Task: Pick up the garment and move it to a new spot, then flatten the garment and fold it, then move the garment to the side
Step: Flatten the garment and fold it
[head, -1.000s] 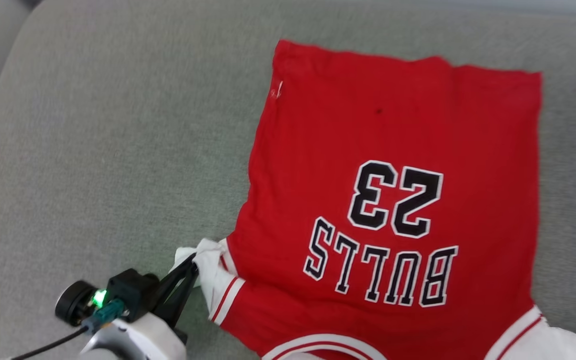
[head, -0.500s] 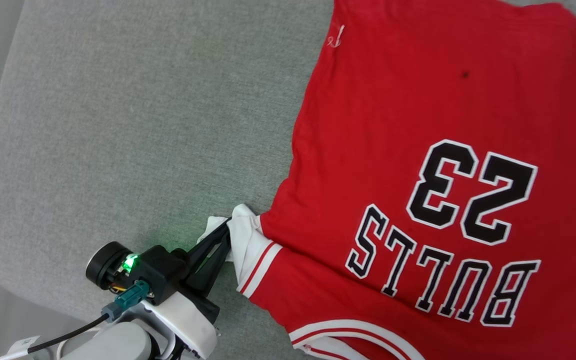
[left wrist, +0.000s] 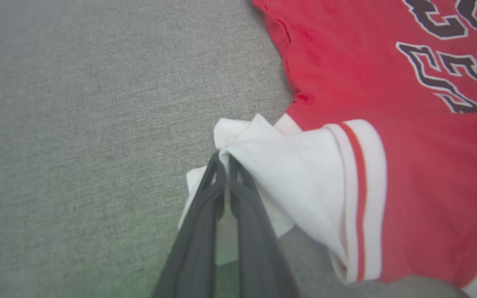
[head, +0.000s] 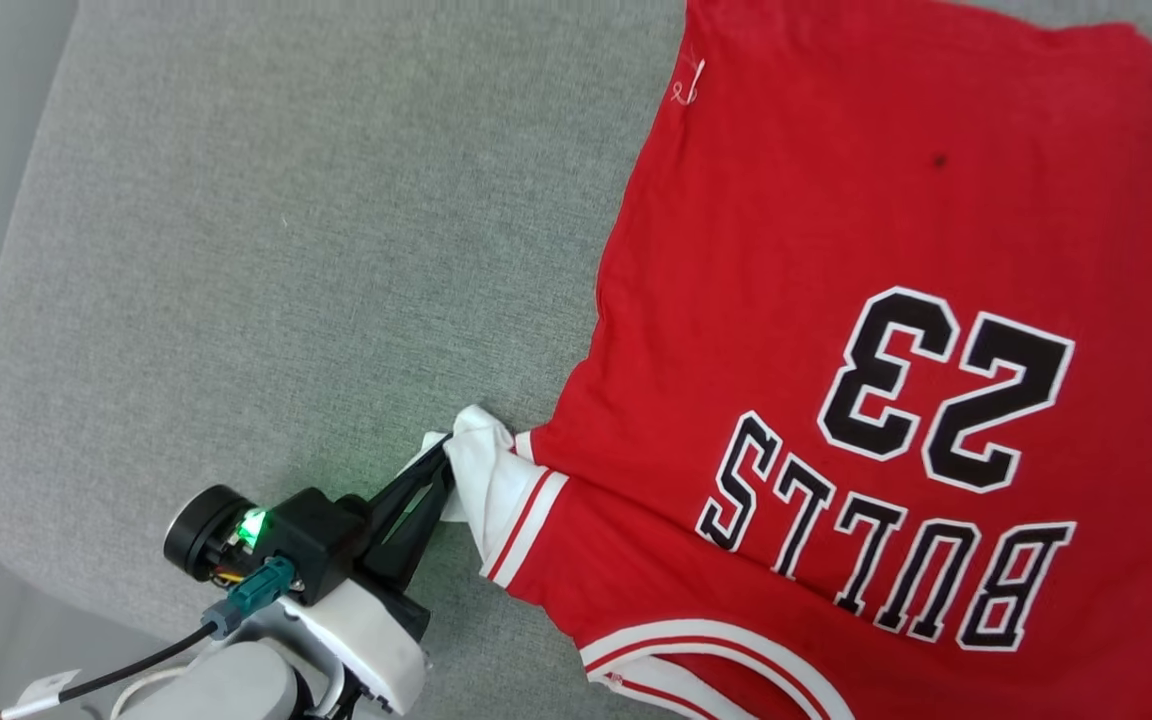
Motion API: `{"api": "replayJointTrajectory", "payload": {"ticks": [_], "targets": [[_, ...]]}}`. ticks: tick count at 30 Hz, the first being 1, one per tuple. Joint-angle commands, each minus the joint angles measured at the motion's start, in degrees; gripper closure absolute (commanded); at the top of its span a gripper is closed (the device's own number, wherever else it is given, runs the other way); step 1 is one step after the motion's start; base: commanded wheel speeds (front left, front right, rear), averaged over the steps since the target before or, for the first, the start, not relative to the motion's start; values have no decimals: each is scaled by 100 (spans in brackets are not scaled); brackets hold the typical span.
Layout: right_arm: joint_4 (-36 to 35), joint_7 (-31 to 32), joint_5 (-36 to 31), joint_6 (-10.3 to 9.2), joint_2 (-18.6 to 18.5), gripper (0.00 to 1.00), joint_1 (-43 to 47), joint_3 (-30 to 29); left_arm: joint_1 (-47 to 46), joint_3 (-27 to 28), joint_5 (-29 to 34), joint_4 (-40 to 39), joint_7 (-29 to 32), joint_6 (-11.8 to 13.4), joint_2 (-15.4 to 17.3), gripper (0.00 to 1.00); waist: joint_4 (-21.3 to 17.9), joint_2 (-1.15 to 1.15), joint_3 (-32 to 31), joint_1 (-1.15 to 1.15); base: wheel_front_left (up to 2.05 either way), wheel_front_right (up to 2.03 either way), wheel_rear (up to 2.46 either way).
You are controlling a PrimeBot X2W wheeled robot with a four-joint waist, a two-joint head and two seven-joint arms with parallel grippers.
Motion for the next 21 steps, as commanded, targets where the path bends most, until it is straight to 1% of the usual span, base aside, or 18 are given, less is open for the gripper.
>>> {"api": "replayJointTrajectory", "payload": {"ticks": [1,5,8,10,11,12,13,17,18,19,21], "targets": [[40,-103,44,-4,16,100,157,63,134,12,-49,69,11,42,37,100,-132,0,-304,-1,0,0,0],[-57,-485,279,-4,7,100,266,91,322,30,-139,129,4,109,99,100,-329,0,-793,-1,0,0,0],[-258,-647,489,-4,-206,100,477,170,491,29,-225,111,40,168,189,100,-496,0,-1132,-1,0,0,0],[-452,-754,656,-4,-356,100,699,231,614,32,-265,101,77,228,309,100,-629,0,-1344,-1,0,0,0],[-570,-792,757,-4,-480,100,851,257,667,23,-287,77,96,241,351,100,-680,0,-1426,-1,0,0,0],[-570,-792,757,-4,-480,100,851,257,667,23,-287,77,96,241,351,100,-680,0,-1426,-1,0,0,0],[-819,-866,980,-4,-709,100,1220,291,760,-21,-314,44,148,247,417,100,-798,0,-1585,-1,0,0,0],[-1331,-1095,1366,-4,-1218,100,2143,221,934,-16,-419,8,200,321,542,100,-1037,0,-1849,-1,0,0,0],[-1331,-1095,1366,-4,-1218,100,2143,221,934,-16,-419,8,200,321,542,100,-1037,0,-1849,-1,0,0,0],[-1507,-1233,1526,-4,-1442,100,2731,125,1028,-21,-453,-14,216,345,614,100,-1159,0,-1947,-1,0,0,0],[-1590,-1419,1691,-4,-1600,100,3341,-64,1077,-22,-467,-48,231,356,666,100,-1248,0,-2001,-1,0,0,0]]}}
